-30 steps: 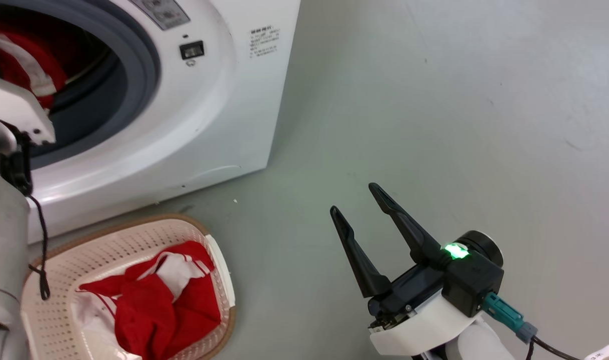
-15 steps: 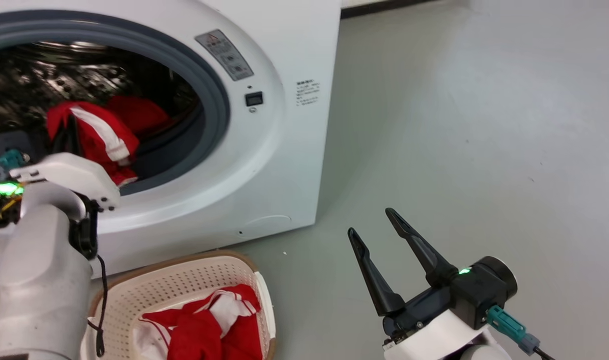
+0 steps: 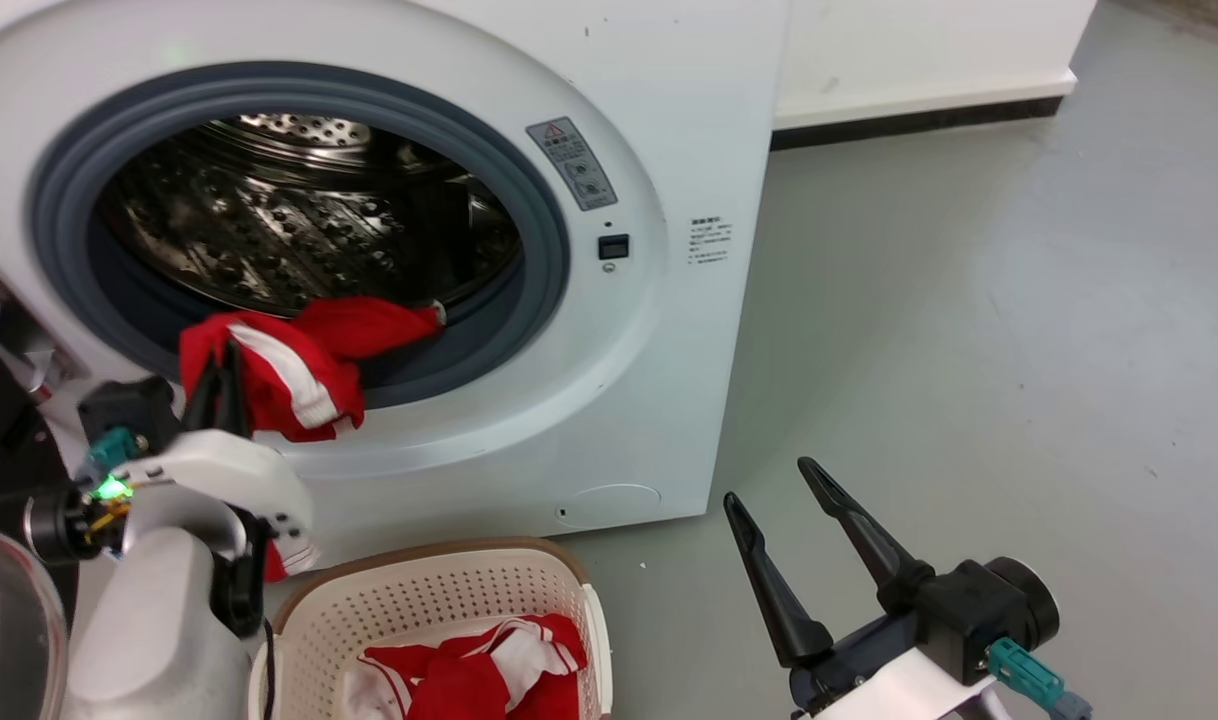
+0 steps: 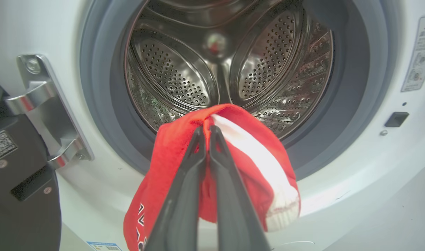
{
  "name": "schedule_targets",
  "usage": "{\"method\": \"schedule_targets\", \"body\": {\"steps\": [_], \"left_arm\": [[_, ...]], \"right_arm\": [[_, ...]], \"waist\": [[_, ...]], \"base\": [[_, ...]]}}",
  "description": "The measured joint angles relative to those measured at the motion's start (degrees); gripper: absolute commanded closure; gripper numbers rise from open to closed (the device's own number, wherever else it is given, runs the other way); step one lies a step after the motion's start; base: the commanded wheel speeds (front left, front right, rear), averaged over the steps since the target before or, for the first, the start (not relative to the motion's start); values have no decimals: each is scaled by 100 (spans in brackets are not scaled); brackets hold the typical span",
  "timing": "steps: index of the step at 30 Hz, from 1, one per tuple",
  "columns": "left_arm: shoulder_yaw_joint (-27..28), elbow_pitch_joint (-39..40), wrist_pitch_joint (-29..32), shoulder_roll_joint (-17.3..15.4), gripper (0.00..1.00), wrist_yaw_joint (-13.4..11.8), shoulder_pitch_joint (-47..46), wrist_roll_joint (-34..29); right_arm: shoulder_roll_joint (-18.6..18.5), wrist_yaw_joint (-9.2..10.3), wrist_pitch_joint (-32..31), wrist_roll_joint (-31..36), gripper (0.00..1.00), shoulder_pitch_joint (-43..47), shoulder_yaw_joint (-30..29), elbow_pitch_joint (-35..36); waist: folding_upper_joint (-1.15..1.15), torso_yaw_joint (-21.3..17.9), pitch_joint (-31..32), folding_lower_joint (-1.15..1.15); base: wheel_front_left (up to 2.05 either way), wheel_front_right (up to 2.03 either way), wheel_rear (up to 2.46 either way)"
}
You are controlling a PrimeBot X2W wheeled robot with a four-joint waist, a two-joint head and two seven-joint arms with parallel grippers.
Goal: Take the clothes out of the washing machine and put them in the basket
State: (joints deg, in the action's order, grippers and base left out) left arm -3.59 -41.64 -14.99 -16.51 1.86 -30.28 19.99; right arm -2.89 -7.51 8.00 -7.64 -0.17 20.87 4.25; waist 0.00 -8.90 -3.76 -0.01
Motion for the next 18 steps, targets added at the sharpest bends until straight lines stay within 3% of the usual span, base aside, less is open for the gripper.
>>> {"method": "schedule_targets", "body": {"steps": [7, 18], "left_arm": [[-125, 761, 101, 155, 100, -62, 797, 36], [-416, 2715, 840, 365, 100, -503, 2409, -7]], "right_arm": [[-1, 0, -135, 30, 0, 190, -57, 85], [0, 0, -225, 66, 0, 420, -79, 166]], "waist": [[0, 277, 249, 0], [0, 587, 538, 0]], "base": [[0, 0, 0], [0, 0, 0]]}}
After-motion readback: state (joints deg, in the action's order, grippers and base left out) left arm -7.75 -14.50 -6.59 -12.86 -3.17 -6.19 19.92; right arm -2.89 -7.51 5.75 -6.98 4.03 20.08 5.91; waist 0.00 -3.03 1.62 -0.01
